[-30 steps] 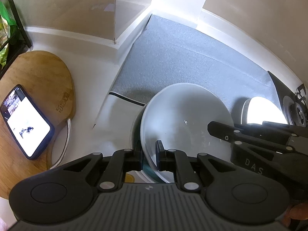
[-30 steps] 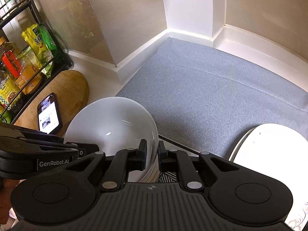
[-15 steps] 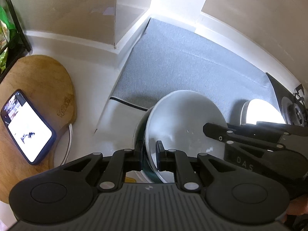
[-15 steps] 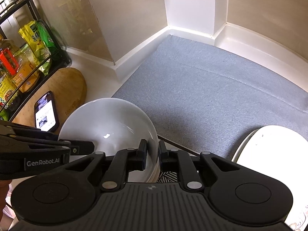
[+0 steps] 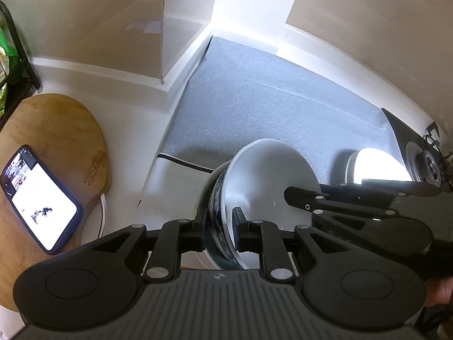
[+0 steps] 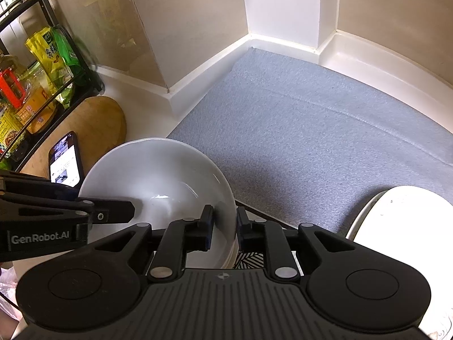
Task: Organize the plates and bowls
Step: 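Lower the blue-banded bowl onto the turquoise bowl and open both tools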
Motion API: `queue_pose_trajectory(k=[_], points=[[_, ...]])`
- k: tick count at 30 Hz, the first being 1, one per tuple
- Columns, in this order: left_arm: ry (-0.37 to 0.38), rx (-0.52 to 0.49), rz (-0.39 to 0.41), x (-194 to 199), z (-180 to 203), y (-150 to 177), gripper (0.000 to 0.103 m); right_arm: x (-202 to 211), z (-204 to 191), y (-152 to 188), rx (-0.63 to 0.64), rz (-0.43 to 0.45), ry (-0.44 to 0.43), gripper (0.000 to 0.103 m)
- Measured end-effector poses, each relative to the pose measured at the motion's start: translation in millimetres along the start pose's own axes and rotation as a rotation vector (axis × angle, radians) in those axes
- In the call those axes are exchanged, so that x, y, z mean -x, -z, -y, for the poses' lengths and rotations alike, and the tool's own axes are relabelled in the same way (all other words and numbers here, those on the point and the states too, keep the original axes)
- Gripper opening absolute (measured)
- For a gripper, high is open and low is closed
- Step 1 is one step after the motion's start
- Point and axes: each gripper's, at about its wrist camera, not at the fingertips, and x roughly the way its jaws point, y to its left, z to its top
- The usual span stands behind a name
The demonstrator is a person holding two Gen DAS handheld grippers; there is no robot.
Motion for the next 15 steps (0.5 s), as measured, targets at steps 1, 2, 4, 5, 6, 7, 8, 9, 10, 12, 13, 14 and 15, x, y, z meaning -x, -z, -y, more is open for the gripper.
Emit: queue_pose_trajectory(k=[1,2,4,5,6,7,8,9,10,12,13,14,15], points=[[0.004,-0.004,0.000,0.7,-0.2,-0.1,0.022,-0.5,0.1,-0.2,0.001,-0.001,0.000,0.020],[0.009,-0.009,-0.001,1.5,-0.7,-0.3,0.023,-0.9,0.3,-0.2,0.001,-0.002,-0.001,0.020],[0.021,-0.019,-0.001,2.7,-2.0,-0.8,0.025,-1.8,1.0,-0.1,0.001,-0.003,-0.002,0.020],[0.027,-0.023,-0.001,3.6,-2.3,-0.8,0.026,-2.1,1.0,0.1,0.000,-0.003,-0.002,0.020],[0.032,-0.028,-0.001,4.0,-3.3,-1.0,0.027,-2.4,0.9,0.2,0.000,-0.003,-0.003,0.020],[0.037,-0.031,-0.001,4.7,-3.7,-0.9,0.027,-2.4,1.0,0.2,0.000,-0.004,-0.004,0.020],[0.041,-0.033,-0.003,5.2,-4.0,-0.8,0.028,-2.3,1.1,0.2,0.001,-0.004,-0.005,0.021],[0.046,-0.035,-0.004,5.6,-4.8,-0.6,0.029,-2.4,0.6,0.4,0.001,-0.004,-0.005,0.021],[0.050,-0.035,-0.005,6.5,-5.2,-0.5,0.029,-2.3,0.5,0.5,0.002,-0.004,-0.006,0.021],[0.049,-0.042,0.012,10.5,-6.5,-0.2,0.035,-2.3,0.4,0.5,0.004,-0.004,0.001,0.021],[0.036,-0.049,0.031,14.3,-6.6,-0.5,0.040,-2.1,0.1,0.6,0.005,-0.001,0.007,0.022],[0.027,-0.055,0.056,18.3,-7.5,-1.1,0.047,-1.9,0.3,0.3,0.004,0.001,0.006,0.022],[0.021,-0.057,0.070,20.8,-8.4,-1.8,0.048,-2.1,0.3,0.1,0.003,0.001,0.012,0.022]])
